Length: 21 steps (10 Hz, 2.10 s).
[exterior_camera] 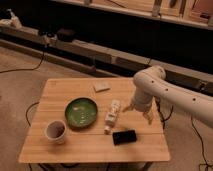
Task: Place the white sponge in the ceramic bowl
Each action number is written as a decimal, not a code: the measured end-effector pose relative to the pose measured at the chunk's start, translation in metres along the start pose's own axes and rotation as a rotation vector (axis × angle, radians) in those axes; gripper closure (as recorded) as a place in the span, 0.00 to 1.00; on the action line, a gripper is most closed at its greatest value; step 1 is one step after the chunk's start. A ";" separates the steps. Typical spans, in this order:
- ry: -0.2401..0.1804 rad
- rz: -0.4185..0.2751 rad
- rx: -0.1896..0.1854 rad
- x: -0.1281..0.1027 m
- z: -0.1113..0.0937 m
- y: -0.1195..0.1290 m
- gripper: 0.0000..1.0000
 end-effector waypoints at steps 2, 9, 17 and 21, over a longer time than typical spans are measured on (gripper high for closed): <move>0.000 0.000 0.000 0.000 0.000 0.000 0.20; 0.000 0.000 0.000 0.000 0.000 0.000 0.20; 0.000 0.000 0.000 0.000 0.000 0.000 0.20; 0.009 0.005 0.001 0.007 -0.001 0.000 0.20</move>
